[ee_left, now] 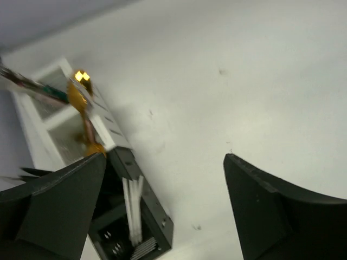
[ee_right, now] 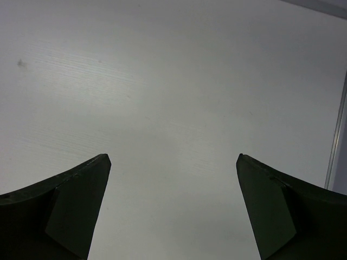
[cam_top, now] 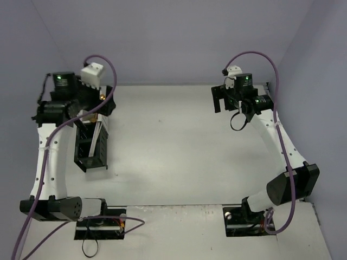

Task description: Sort the eating utensils into containers

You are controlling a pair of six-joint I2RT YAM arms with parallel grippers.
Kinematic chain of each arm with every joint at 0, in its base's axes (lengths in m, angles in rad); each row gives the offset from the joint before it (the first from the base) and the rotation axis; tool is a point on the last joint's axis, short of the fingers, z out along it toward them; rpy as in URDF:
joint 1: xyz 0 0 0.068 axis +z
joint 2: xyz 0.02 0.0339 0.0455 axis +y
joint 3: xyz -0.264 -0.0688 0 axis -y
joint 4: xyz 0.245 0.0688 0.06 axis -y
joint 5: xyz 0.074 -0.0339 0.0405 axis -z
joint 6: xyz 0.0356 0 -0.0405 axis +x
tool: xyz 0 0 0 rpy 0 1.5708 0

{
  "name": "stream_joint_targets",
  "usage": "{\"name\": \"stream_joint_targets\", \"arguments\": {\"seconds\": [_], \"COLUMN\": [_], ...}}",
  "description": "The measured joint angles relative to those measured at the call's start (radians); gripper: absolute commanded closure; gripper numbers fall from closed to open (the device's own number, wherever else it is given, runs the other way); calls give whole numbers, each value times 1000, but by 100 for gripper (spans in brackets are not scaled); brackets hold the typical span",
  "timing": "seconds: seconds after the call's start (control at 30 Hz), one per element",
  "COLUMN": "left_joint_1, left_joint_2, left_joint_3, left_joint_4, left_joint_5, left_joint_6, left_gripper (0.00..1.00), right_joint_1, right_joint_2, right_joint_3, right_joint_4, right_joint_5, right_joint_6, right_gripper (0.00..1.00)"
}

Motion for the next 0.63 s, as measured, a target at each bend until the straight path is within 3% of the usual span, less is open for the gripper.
{"name": "stream_joint_targets", "arguments": {"seconds": [0.1,0.27,0.63], "left_joint_1": [-91,-104,-102], "left_joint_2": [-9,-22,-181], "left_joint_3": [-137,-293,-349], "left_joint_4": [-41,-63,-31], "left_joint_5": [-94,-225,-353], "left_joint_6": [-19,-83,-126], "left_gripper": [13,13,13], "right_joint_1": [-13,-24,-112], "right_joint_2": [-27,-96,-190], "right_joint_3": [-53,-147,-221], "right_joint_4": [-10,-28,-36], "right_joint_5": [3,-11,-40], "right_joint_6": [2,2,18], "right_gripper": [0,0,0]}}
